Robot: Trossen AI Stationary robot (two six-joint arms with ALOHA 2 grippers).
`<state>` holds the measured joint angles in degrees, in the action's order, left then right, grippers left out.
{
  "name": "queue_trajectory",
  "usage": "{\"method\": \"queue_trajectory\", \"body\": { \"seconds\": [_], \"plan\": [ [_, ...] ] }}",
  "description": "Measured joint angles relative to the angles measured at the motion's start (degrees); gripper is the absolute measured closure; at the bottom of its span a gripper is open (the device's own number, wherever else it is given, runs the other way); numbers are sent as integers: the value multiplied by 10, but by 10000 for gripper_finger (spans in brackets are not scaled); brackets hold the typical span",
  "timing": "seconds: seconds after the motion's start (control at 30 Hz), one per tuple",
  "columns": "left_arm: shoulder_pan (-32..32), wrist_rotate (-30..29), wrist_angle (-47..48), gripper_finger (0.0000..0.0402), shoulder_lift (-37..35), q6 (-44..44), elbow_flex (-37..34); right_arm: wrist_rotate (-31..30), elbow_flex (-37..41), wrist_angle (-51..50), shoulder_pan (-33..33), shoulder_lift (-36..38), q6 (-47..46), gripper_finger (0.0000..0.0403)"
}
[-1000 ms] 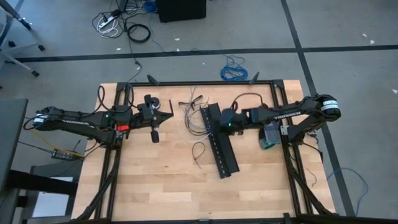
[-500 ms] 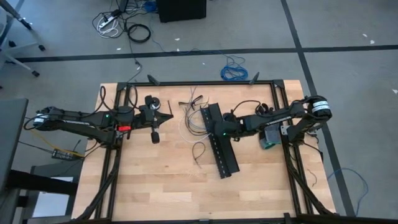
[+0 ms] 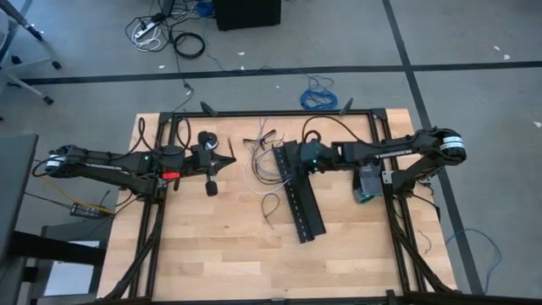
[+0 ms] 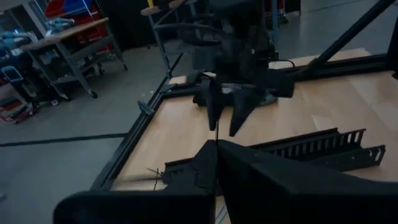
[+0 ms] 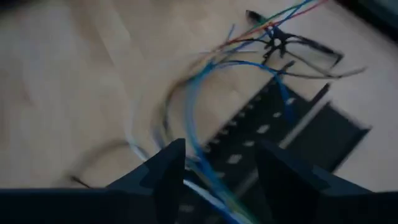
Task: Ziptie cables
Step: Wrap the black zip tie on the cable
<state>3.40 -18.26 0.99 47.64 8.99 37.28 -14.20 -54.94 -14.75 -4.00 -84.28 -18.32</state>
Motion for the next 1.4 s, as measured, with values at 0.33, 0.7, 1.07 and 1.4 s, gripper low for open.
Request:
{"method": "queue_trajectory", "body": {
  "seconds": [0.33, 0.7, 1.07, 1.4],
  "plan": [
    [0, -12, -15, 401, 0, -21, 0, 83, 1, -107, -19, -10, 282, 217],
    [0, -14, -30, 402, 1, -35, 0, 79, 1, -97, -32, -71, 396, 218],
    [0, -18, -30, 401, 1, -36, 0, 64, -2, -59, -33, -97, 395, 224],
    [0, -18, -28, 401, 1, -37, 0, 77, -5, -57, -34, -93, 389, 239]
  ]
}}
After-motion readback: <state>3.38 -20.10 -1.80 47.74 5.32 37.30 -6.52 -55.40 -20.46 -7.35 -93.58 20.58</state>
